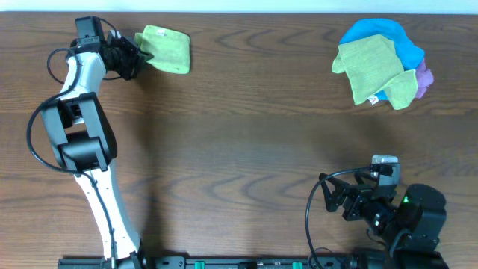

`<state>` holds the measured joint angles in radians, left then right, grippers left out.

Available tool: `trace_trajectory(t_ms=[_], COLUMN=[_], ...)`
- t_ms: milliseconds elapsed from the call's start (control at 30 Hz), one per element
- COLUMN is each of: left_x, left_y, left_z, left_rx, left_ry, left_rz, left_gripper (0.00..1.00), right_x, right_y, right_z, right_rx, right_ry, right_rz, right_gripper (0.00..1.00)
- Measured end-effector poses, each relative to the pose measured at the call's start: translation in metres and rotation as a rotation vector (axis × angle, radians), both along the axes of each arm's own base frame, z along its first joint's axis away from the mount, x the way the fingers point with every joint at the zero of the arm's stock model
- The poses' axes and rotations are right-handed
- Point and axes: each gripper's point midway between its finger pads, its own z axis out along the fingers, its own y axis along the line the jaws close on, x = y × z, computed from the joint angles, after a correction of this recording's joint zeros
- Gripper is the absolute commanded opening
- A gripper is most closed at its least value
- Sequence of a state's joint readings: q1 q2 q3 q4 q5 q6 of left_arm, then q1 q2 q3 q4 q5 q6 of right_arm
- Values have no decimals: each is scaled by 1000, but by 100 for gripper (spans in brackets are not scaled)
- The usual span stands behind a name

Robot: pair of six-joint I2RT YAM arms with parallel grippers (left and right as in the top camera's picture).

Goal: Fold the cloth
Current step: 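Carry the folded green cloth to the table's top left with the left gripper, then release the folded cloth and lift the left gripper away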

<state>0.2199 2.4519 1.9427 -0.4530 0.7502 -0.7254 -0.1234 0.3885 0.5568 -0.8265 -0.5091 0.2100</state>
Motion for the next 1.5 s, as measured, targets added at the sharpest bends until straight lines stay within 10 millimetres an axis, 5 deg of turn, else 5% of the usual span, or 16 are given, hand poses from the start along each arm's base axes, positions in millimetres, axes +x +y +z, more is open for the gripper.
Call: trace_trajectory(t_ms=[367,1000,1167,1300,1500], left_x=[-18,-33,-45,-52,-62], left_y=[9,37,40,44,38], left_z=[-13,-10,1,27,109], left_rx=[60,93,137,219,390], left_ry=[56,78,88,60,-72], left_rz=[-36,-54,-84,-120,-171], left_gripper=[6,94,96,96,96], right_x=[0,0,0,0,0], right_y=[0,0,0,0,0], right_z=[0,0,-1,0,0], right_rx=[0,0,1,1,1], right_ry=[0,1,2,1,1], right_rz=[0,0,0,0,0], right_gripper=[99,99,99,99,99])
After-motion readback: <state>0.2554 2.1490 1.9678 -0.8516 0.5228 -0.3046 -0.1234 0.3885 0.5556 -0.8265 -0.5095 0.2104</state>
